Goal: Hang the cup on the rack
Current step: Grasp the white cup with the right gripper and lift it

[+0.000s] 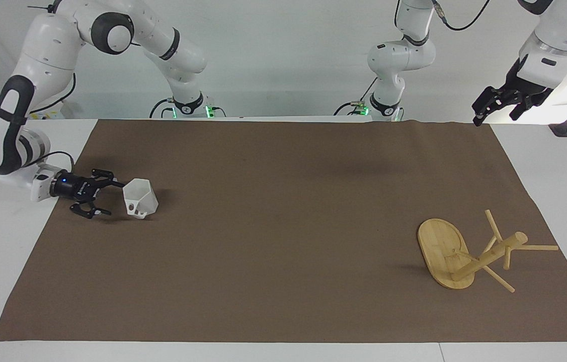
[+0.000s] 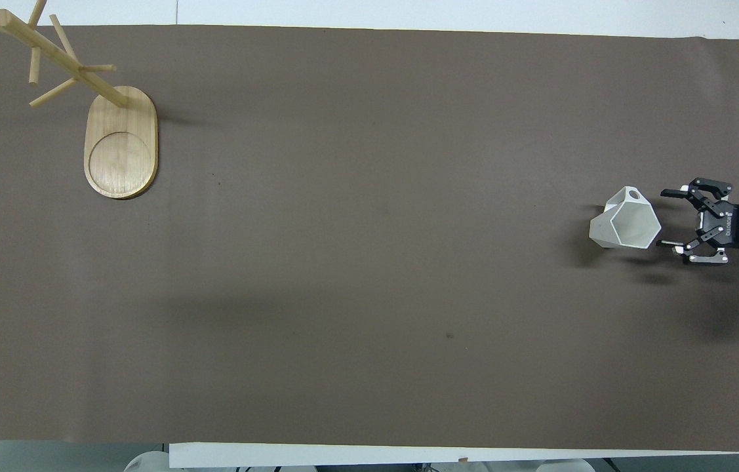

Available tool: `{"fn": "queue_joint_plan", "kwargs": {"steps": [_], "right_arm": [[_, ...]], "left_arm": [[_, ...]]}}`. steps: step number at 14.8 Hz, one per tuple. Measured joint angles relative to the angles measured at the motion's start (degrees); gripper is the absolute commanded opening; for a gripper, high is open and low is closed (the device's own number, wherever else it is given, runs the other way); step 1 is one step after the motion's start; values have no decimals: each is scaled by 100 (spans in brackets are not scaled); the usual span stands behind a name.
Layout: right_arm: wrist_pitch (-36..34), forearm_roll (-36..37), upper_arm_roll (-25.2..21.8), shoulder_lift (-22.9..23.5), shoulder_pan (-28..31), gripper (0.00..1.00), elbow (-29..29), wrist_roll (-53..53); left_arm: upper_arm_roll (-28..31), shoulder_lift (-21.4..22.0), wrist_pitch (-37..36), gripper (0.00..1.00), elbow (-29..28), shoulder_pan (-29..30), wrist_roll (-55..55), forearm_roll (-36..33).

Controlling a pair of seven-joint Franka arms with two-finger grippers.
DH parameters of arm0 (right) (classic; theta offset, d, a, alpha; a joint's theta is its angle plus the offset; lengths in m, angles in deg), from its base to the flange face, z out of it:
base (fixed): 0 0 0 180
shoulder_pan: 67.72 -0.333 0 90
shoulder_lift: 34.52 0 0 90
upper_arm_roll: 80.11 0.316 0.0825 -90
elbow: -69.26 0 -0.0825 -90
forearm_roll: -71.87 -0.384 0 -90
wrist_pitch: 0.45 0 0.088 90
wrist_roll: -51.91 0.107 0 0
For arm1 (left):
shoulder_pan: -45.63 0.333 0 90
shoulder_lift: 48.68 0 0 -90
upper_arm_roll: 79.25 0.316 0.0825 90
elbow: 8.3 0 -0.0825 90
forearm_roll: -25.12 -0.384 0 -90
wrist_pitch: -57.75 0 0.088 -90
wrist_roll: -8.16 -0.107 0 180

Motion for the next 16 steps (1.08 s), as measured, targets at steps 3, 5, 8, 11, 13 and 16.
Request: {"fn": "queue_joint_plan", "kwargs": {"steps": [3,5,8,11,13,16], "right_arm": [[-23,0,-1,68,6,100,-17,-41],[-64,1,4,65,-9,100,-30,-41],[-113,1,16,65,-109,100,-11,-41],[-139,2,26,65,-165,100,47,-41],[-157,3,63,65,-163,100,123,-42],[-164,3,178,65,-175,100,173,-43]], "left_arm": [[0,0,0,100,0,0,0,0],[0,0,0,100,0,0,0,0],[0,0,0,100,0,0,0,0],[0,0,0,100,0,0,0,0],[0,0,0,100,0,0,0,0],[0,0,0,100,0,0,0,0]]}}
